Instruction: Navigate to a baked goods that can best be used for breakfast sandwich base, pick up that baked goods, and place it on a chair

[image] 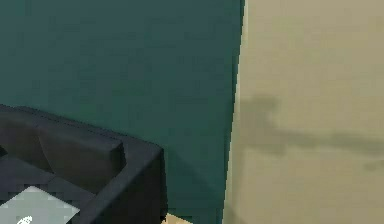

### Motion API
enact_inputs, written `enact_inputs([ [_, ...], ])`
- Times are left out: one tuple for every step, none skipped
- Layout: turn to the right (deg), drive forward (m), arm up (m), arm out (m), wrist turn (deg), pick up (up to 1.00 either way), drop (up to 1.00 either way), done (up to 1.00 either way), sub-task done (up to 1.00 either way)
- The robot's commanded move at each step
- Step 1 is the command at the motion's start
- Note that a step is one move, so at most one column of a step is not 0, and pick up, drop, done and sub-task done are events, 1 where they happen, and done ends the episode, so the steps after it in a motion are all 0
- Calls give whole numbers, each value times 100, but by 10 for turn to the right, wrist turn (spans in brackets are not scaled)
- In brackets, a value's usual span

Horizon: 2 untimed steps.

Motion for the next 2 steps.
enact_inputs([
  [0, 0, 0, 0, 450, 0, 0, 0, 0],
  [0, 0, 0, 0, 450, 0, 0, 0, 0],
])
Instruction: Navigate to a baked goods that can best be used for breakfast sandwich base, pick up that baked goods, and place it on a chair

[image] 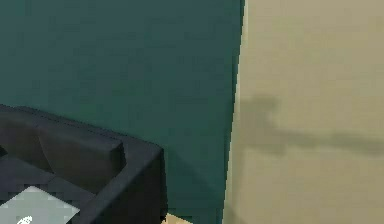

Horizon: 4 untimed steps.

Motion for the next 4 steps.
enact_inputs([
  [0, 0, 0, 0, 180, 0, 0, 0, 0],
  [0, 0, -14, 0, 0, 0, 0, 0, 0],
  [0, 0, 0, 0, 0, 100, 0, 0, 0],
  [0, 0, 10, 0, 0, 0, 0, 0, 0],
])
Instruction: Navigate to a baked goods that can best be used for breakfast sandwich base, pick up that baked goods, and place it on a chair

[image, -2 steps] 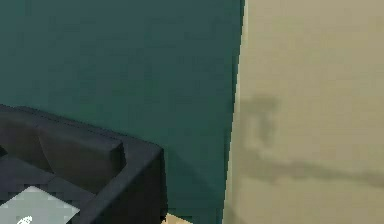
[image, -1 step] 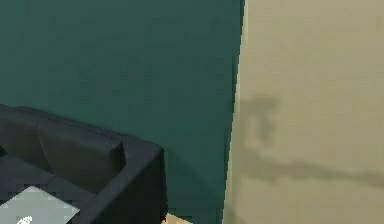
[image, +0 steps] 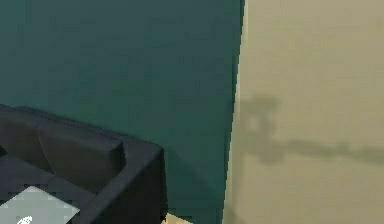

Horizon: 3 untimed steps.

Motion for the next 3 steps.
enact_inputs([
  [0, 0, 4, 0, 0, 0, 0, 0, 0],
  [0, 0, 0, 0, -450, 0, 0, 0, 0],
  [0, 0, 0, 0, -450, 0, 0, 0, 0],
])
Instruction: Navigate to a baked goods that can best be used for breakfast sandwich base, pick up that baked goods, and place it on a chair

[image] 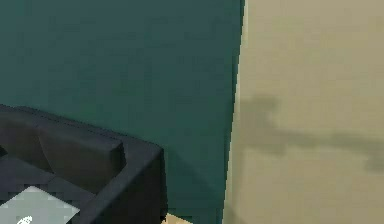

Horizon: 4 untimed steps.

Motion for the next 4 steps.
enact_inputs([
  [0, 0, 0, 0, -120, 0, 0, 0, 0],
  [0, 0, 0, -44, 0, 0, 0, 0, 0],
  [-450, 0, 0, 0, 0, 0, 0, 0, 0],
  [-450, 0, 0, 0, 0, 0, 0, 0, 0],
])
